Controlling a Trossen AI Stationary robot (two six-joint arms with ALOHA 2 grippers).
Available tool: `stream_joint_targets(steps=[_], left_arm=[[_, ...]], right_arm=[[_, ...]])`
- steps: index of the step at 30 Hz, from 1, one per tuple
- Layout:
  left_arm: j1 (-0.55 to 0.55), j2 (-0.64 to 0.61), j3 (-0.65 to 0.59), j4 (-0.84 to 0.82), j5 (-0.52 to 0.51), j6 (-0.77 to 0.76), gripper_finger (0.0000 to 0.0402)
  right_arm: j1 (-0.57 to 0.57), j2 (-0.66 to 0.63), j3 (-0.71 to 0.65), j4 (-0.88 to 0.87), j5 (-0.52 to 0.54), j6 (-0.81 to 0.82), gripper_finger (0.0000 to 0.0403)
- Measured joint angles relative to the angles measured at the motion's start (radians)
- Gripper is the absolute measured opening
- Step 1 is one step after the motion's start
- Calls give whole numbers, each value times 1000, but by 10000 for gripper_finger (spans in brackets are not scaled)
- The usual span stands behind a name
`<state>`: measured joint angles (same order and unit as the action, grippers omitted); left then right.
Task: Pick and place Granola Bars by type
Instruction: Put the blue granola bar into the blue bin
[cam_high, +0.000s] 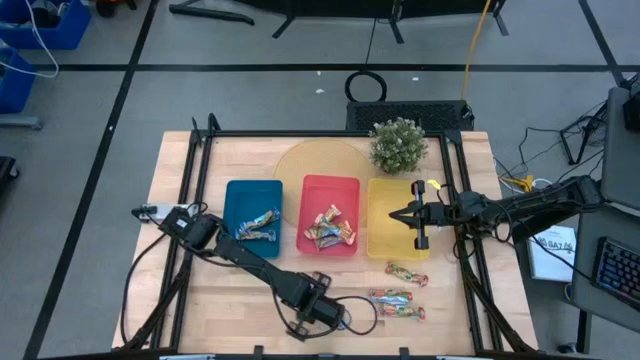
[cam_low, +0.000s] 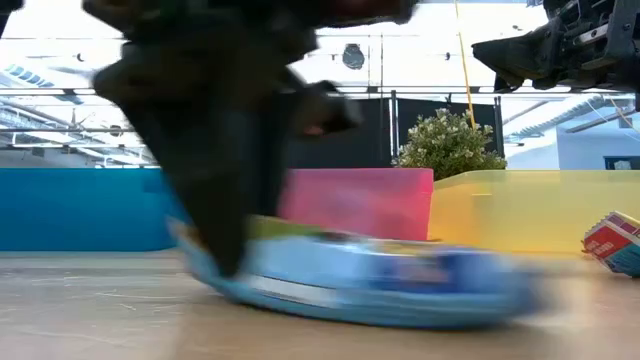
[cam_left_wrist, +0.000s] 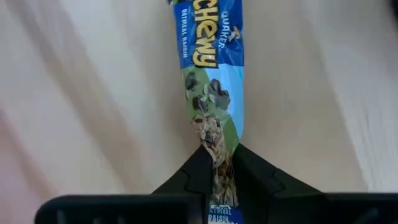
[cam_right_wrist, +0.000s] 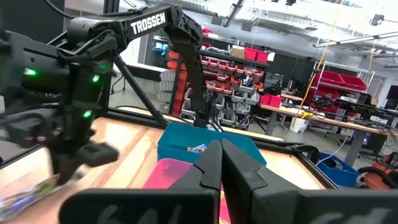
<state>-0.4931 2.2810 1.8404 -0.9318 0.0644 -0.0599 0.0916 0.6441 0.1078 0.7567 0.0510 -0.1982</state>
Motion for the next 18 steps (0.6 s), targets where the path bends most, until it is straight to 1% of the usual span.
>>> stream_joint_targets(steps=[3,5,9,13,16,18], left_arm=[[-10,-44,-3,-88,-32,0,61],[-25,-93,-2,-137,-68,-2,55],[-50,-211,0,-285,-207,-72,41],[-50,-356,-2,-400,-372,-173,48],[-40,-484,-71,-399,-445,-204,46],[-21,-588,-174,-358,-489,-230,38]], right_arm=[[0,2,0,-4,0,0,0],[0,5,0,-1,0,-1,0],[0,5,0,-1,0,-4,0],[0,5,0,1,0,-5,0],[0,5,0,2,0,-5,0],[0,5,0,2,0,-1,0]])
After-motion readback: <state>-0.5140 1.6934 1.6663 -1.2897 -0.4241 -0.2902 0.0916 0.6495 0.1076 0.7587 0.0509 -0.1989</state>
